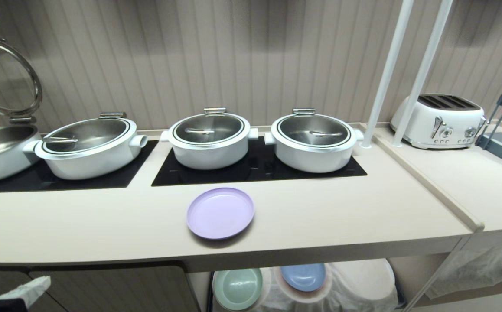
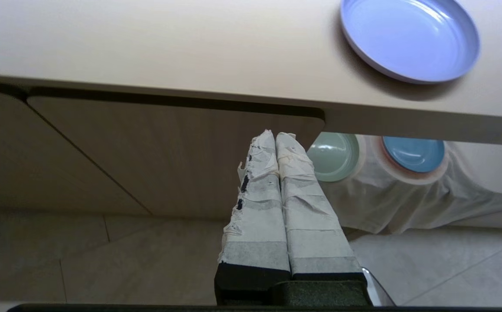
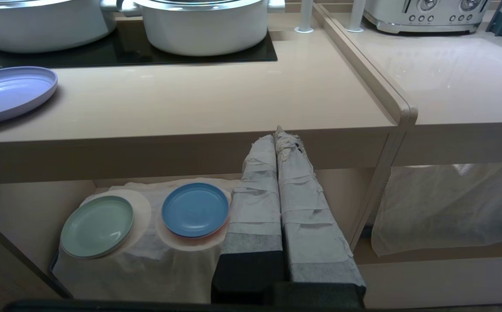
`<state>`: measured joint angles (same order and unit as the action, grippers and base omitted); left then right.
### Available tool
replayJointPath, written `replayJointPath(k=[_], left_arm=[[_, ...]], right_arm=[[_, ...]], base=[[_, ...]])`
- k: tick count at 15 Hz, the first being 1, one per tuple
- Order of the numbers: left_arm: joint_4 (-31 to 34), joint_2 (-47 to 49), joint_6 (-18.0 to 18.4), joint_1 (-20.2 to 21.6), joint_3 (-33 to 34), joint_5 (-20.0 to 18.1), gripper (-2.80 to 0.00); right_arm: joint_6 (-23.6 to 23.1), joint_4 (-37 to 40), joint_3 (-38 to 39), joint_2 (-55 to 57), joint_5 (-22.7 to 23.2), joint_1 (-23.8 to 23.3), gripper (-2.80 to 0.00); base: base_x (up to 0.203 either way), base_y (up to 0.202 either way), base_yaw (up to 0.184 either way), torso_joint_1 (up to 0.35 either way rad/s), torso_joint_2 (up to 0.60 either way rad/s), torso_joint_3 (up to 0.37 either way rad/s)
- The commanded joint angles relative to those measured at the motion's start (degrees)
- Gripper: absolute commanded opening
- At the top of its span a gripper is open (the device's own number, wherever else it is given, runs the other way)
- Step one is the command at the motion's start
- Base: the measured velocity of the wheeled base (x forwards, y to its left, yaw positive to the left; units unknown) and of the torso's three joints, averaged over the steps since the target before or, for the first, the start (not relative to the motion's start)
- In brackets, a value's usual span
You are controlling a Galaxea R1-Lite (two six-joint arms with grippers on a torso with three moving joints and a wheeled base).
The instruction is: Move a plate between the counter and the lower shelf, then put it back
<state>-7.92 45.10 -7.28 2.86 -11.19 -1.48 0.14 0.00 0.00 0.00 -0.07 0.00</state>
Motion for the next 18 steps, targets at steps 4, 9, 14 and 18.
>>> replayJointPath(k=[4, 9, 14, 18], left_arm=[[-0.1, -21.9, 3.7, -1.1, 6.8, -2.2, -2.8], [1.2, -37.0, 8.7, -3.7, 10.9, -2.7, -2.8], [6.1, -45.0, 9.0, -3.1, 11.2, 2.8, -2.8], [7.5, -45.0, 9.4, -3.0, 11.2, 1.9, -2.8]], right_arm=[[0.0, 0.0, 0.0, 0.0, 0.0, 0.0, -2.8], [0.0, 0.0, 0.0, 0.0, 0.0, 0.0, -2.8], [0.0, 0.0, 0.0, 0.0, 0.0, 0.0, -2.8], [0.0, 0.0, 0.0, 0.0, 0.0, 0.0, -2.8]], base=[[0.0, 0.0, 0.0, 0.0, 0.0, 0.0], [0.0, 0.0, 0.0, 0.0, 0.0, 0.0], [0.0, 0.0, 0.0, 0.0, 0.0, 0.0], [0.0, 0.0, 0.0, 0.0, 0.0, 0.0]])
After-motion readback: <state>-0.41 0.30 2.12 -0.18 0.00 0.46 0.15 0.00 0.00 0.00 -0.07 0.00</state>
